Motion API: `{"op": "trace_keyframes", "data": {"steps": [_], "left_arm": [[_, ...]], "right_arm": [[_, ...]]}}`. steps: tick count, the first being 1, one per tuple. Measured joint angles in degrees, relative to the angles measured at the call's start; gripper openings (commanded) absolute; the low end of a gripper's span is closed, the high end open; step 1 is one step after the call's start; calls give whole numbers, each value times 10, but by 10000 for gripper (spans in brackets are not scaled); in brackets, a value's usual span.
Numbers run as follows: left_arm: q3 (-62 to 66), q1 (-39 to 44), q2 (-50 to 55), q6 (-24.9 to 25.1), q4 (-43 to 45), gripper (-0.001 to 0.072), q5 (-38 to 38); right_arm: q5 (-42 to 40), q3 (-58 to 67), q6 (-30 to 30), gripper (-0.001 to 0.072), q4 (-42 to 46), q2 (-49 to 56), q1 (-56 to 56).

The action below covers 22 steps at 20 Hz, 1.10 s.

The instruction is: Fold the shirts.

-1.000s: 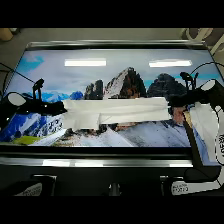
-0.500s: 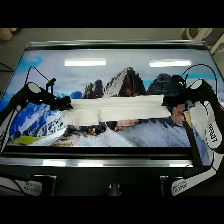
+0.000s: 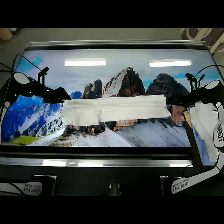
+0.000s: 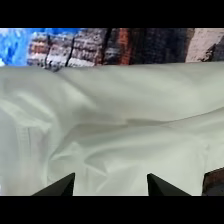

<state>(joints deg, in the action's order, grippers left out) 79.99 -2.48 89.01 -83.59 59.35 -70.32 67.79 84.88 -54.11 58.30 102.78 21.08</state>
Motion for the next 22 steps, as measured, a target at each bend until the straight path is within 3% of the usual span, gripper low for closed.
{"op": "trace_keyframes", "data": {"steps": [4,5,7,8,9,10,15,20,22], "left_arm": [[4,29,-47,0,0,535,-7],[5,39,-56,0,0,534,-7],[5,62,-66,0,-1,514,-7],[5,75,-68,0,-1,366,-3],[4,90,-68,0,-1,102,9],[3,106,-65,0,-2,29,25],[3,202,2,0,-68,29,156],[3,266,107,5,-211,28,239],[3,286,145,38,-301,28,253]], "right_arm": [[19,2,2,661,-47,37,-3],[22,3,2,555,-59,44,-9],[25,2,3,13,-63,55,-21],[28,2,1,19,-59,59,-28],[28,2,2,17,-62,58,-33],[27,2,6,17,-72,55,-36],[42,3,24,16,-135,-28,-43],[105,3,14,17,-153,-147,-46],[119,3,3,17,-161,-191,-46]]}}
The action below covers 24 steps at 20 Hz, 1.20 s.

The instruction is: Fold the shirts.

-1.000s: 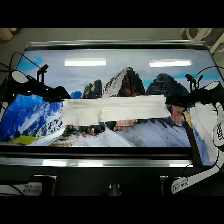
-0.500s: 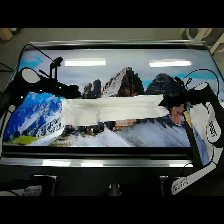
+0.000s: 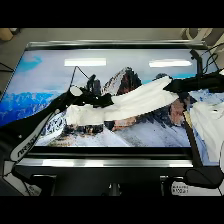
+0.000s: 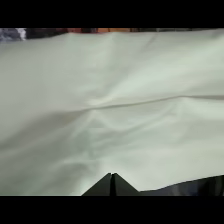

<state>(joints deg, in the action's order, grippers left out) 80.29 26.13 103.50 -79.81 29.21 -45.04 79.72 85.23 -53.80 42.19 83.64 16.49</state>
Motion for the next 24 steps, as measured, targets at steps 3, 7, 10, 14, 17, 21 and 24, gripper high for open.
{"op": "trace_keyframes", "data": {"steps": [3,7,10,14,17,21,24], "left_arm": [[3,24,44,68,-153,26,9],[45,48,102,111,-266,24,1],[107,68,147,111,-299,24,-7],[176,99,193,90,-314,24,-16],[198,98,205,82,-318,22,-35],[208,56,170,76,-228,22,-81],[210,7,92,47,-58,23,-130]], "right_arm": [[15,0,-16,17,-15,-53,0],[43,0,-29,17,-30,-103,0],[60,0,-32,17,-40,-135,0],[57,0,-34,16,-48,-155,0],[43,0,-36,16,-51,-155,0],[16,0,-33,16,-50,-142,-26],[-35,0,-31,16,-47,-117,-93]]}}
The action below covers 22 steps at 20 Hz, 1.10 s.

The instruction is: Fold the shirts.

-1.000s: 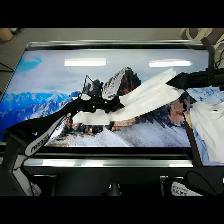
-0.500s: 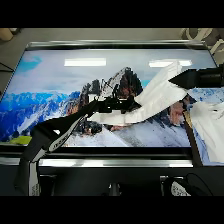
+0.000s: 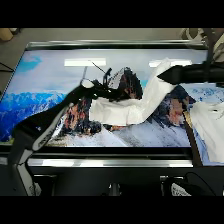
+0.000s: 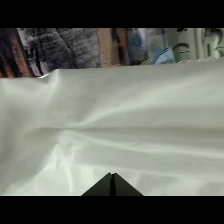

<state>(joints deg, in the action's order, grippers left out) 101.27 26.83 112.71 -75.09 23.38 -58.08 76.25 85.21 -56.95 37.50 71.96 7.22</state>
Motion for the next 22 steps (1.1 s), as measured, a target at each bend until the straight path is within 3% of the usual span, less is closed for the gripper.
{"op": "trace_keyframes", "data": {"steps": [5,10,11,12,13,17,20,22], "left_arm": [[1,-118,-184,-48,261,25,-63],[1,-235,-353,-69,344,25,-92],[1,-250,-378,-70,351,25,-95],[1,-260,-402,-71,354,25,-98],[1,-268,-421,-72,358,26,-101],[1,-282,-464,-74,366,26,-125],[1,-286,-474,-72,371,26,-144],[0,-286,-476,-68,371,26,-147]], "right_arm": [[-113,0,5,17,-15,86,-156],[-201,0,33,21,-78,212,-286],[-216,0,36,137,-86,236,-305],[-237,0,39,407,-93,259,-322],[-254,0,39,585,-100,277,-334],[-269,0,41,589,-114,312,-336],[-200,0,40,621,-92,290,-273],[-141,0,23,627,-31,264,-212]]}}
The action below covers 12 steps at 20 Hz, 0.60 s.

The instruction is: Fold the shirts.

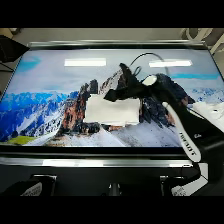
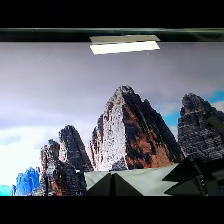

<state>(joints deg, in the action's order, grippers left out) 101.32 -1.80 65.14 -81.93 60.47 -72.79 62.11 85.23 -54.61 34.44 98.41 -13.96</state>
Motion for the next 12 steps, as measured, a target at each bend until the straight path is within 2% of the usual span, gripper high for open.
{"op": "trace_keyframes", "data": {"steps": [2,3,5,8,12], "left_arm": [[0,-1,0,2,1,26,-3],[0,-1,-1,3,2,27,-4],[-1,-1,-1,4,2,27,-5],[-1,-1,-1,4,2,27,-6],[0,-1,-1,4,2,26,-7]], "right_arm": [[57,-3,-37,629,94,-17,58],[82,-10,-60,663,142,-21,85],[105,-36,-89,709,186,-25,115],[88,-71,-108,714,193,-8,122],[62,-88,-105,711,149,31,109]]}}
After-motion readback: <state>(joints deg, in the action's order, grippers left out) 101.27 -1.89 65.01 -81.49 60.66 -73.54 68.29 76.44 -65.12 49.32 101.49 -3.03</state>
